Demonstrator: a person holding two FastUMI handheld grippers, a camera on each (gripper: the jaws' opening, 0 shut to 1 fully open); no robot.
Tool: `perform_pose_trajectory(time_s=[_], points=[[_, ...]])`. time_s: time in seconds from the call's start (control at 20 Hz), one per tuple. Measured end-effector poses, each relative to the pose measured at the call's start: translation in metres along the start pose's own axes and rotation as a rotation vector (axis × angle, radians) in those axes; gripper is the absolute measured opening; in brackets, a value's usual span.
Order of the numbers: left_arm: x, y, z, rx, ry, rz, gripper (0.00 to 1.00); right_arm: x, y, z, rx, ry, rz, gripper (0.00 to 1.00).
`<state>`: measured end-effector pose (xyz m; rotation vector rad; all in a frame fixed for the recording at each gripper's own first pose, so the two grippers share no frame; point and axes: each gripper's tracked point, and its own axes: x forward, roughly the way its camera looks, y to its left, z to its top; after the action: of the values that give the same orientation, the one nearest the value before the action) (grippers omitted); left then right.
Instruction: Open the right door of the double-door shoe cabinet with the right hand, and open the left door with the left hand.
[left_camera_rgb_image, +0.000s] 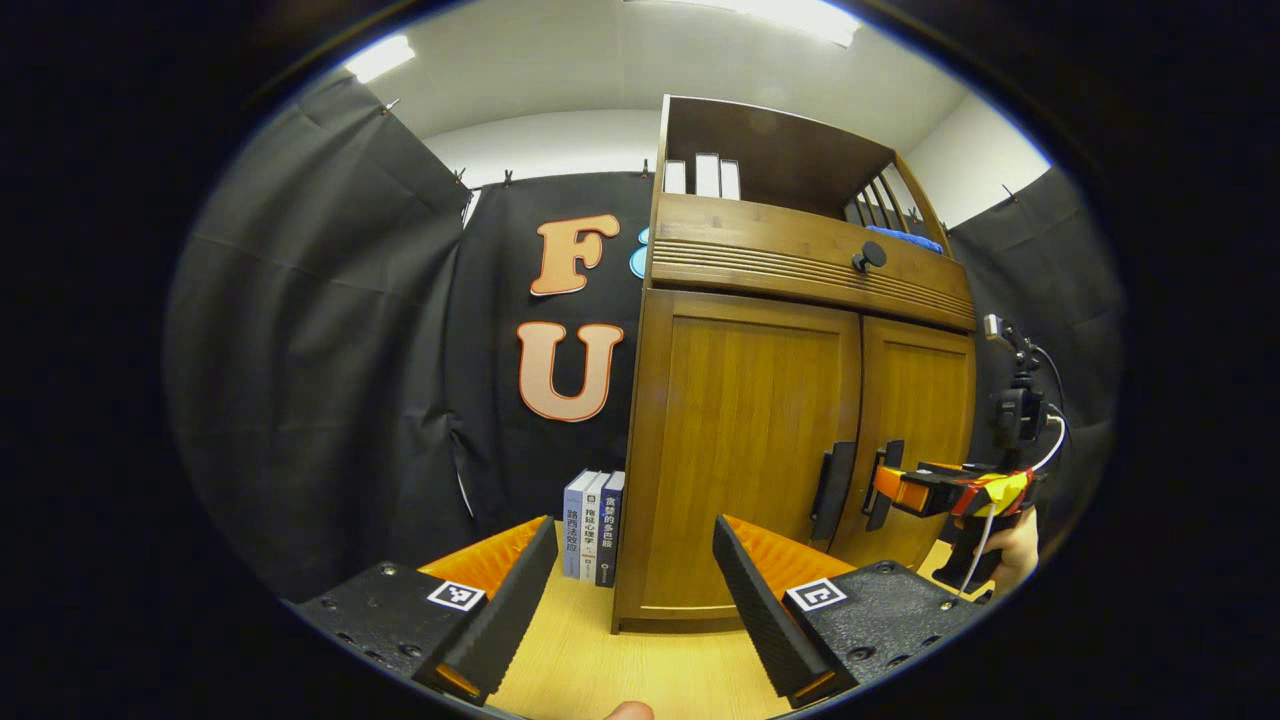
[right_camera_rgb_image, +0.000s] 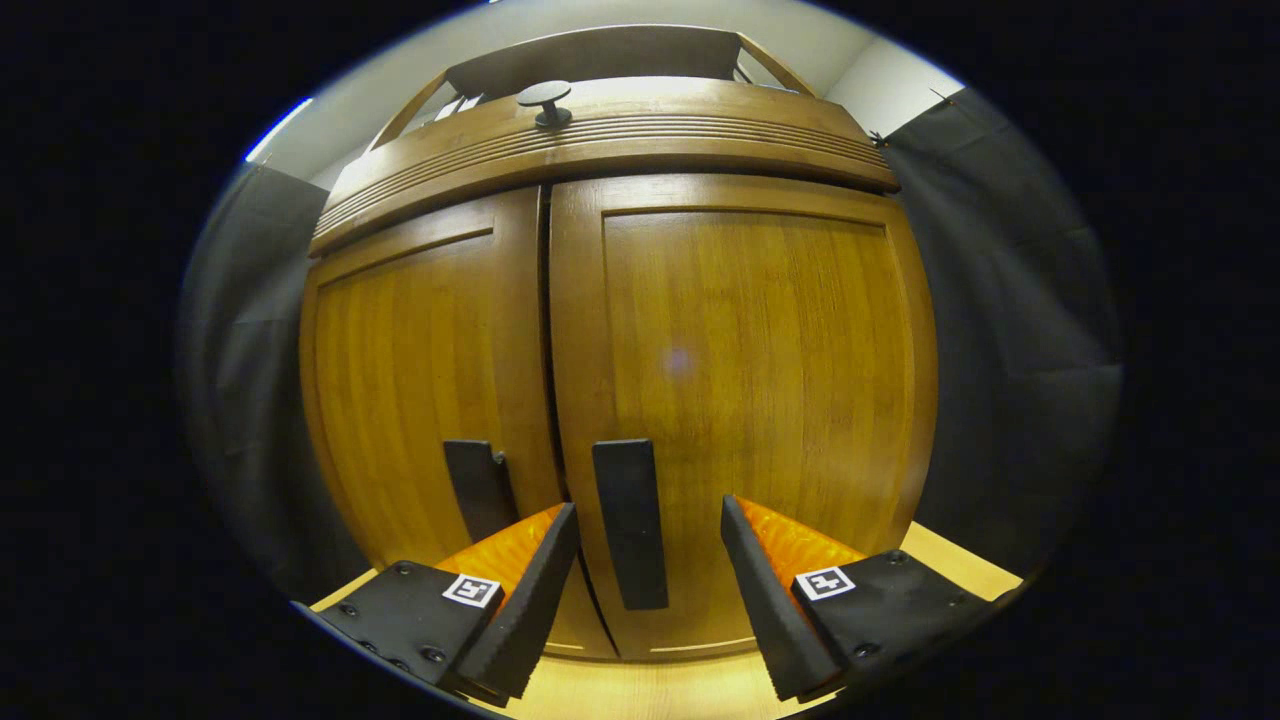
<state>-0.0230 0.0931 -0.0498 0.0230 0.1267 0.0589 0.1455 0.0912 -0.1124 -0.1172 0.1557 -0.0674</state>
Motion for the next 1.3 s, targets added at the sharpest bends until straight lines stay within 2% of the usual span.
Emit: perform_pose_trajectory(time_s=[0.05,0.2,0.25,0.3,0.35,0.45,0.6,0.7,0.75,0.8,0.85,1.0,1.1,1.15,1.25,1.3], points=[[-0.001,0.002,0.0,0.003,-0.001,-0.001,0.92,0.006,0.002,-0.002,0.005,0.011,0.007,0.92],[-0.004,0.005,0.002,0.013,-0.009,0.005,0.94,0.018,0.007,-0.012,0.021,0.042,0.007,0.8],[-0.003,0.005,0.003,0.014,-0.012,0.004,0.92,0.021,0.007,-0.015,0.02,0.049,0.006,0.77],[-0.003,0.004,0.003,0.013,-0.013,0.002,0.92,0.025,0.007,-0.017,0.024,0.054,0.007,0.69],[-0.003,0.004,0.0,0.012,-0.011,-0.001,0.92,0.026,0.007,-0.019,0.024,0.06,0.005,0.68],[-0.002,0.002,-0.002,0.01,-0.004,-0.008,0.94,0.025,0.013,-0.019,0.031,0.054,0.023,0.74],[-0.002,0.0,-0.007,0.008,0.009,-0.012,0.92,0.024,0.013,-0.016,0.015,0.046,0.014,0.56],[-0.003,-0.002,-0.009,0.01,0.017,-0.014,0.94,0.021,0.014,-0.019,0.03,0.052,0.023,0.47],[-0.004,-0.003,-0.01,0.011,0.021,-0.014,0.92,0.023,0.014,-0.019,0.03,0.055,0.029,0.42],[-0.005,-0.003,-0.01,0.012,0.024,-0.015,0.94,0.024,0.014,-0.019,0.02,0.05,0.031,0.47],[-0.005,-0.005,-0.01,0.015,0.023,-0.016,0.94,0.023,0.013,-0.02,0.007,0.048,0.029,0.34],[-0.009,-0.01,-0.009,0.02,0.02,-0.021,0.94,0.012,0.01,-0.02,-0.024,0.034,0.036,0.4],[-0.014,-0.015,-0.007,0.023,0.019,-0.028,0.92,0.009,0.01,-0.02,-0.017,0.037,0.056,0.39],[-0.015,-0.017,-0.007,0.027,0.017,-0.03,0.94,0.005,0.01,-0.019,-0.01,0.037,0.065,0.39],[-0.021,-0.021,-0.004,0.029,0.009,-0.036,0.94,-0.001,0.01,-0.018,0.011,0.028,0.079,0.3],[-0.022,-0.025,-0.003,0.025,0.006,-0.041,0.94,-0.006,0.008,-0.018,0.024,0.025,0.083,0.34]])
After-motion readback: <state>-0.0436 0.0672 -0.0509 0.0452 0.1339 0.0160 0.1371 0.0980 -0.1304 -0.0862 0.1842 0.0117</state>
